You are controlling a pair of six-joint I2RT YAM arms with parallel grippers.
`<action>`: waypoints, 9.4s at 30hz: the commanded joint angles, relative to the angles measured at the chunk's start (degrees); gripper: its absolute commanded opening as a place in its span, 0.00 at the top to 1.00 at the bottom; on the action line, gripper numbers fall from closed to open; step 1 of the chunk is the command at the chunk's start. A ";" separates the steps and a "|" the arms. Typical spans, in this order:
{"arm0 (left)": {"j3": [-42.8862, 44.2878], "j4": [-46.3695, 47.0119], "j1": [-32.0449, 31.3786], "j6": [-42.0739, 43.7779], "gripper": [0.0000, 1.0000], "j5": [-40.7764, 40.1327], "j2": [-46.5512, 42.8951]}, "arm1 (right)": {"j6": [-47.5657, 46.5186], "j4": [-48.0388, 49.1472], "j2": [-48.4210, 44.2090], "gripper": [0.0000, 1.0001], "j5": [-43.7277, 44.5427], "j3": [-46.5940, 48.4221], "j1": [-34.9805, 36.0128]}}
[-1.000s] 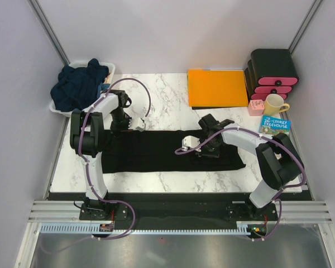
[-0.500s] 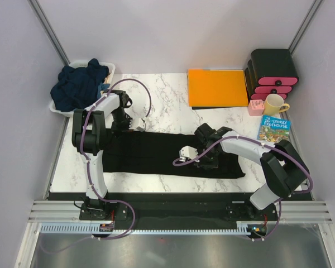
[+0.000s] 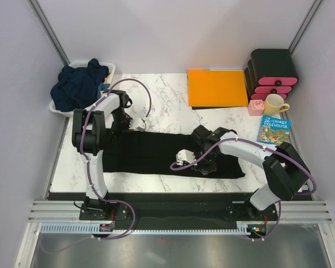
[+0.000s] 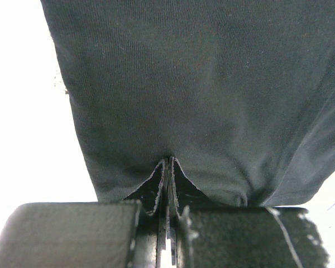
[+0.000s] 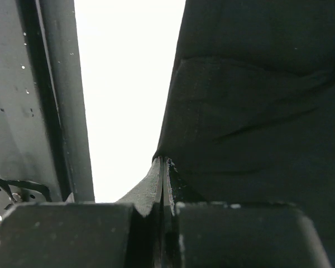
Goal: Fold and stack the t-shirts
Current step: Fold the tshirt
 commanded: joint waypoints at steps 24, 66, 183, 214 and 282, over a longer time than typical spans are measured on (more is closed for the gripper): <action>1.86 0.93 -0.32 0.18 0.98 1.33 -0.39 | 4.22 -4.70 -5.49 0.93 -0.46 14.36 0.34; 8.90 -0.12 0.74 -4.39 0.98 -1.30 -1.36 | 8.70 47.24 37.21 1.00 31.01 26.66 -23.48; -11.85 5.59 8.65 -1.40 0.98 -0.07 -9.35 | 18.11 45.85 45.30 1.00 30.74 42.22 -6.17; -25.73 9.63 11.99 -0.35 0.98 -11.40 -16.39 | 17.75 42.32 46.54 1.00 33.12 45.39 -6.17; -10.08 -13.49 1.27 39.37 0.67 -14.03 -14.98 | 15.82 42.50 46.27 1.00 35.32 44.51 -4.23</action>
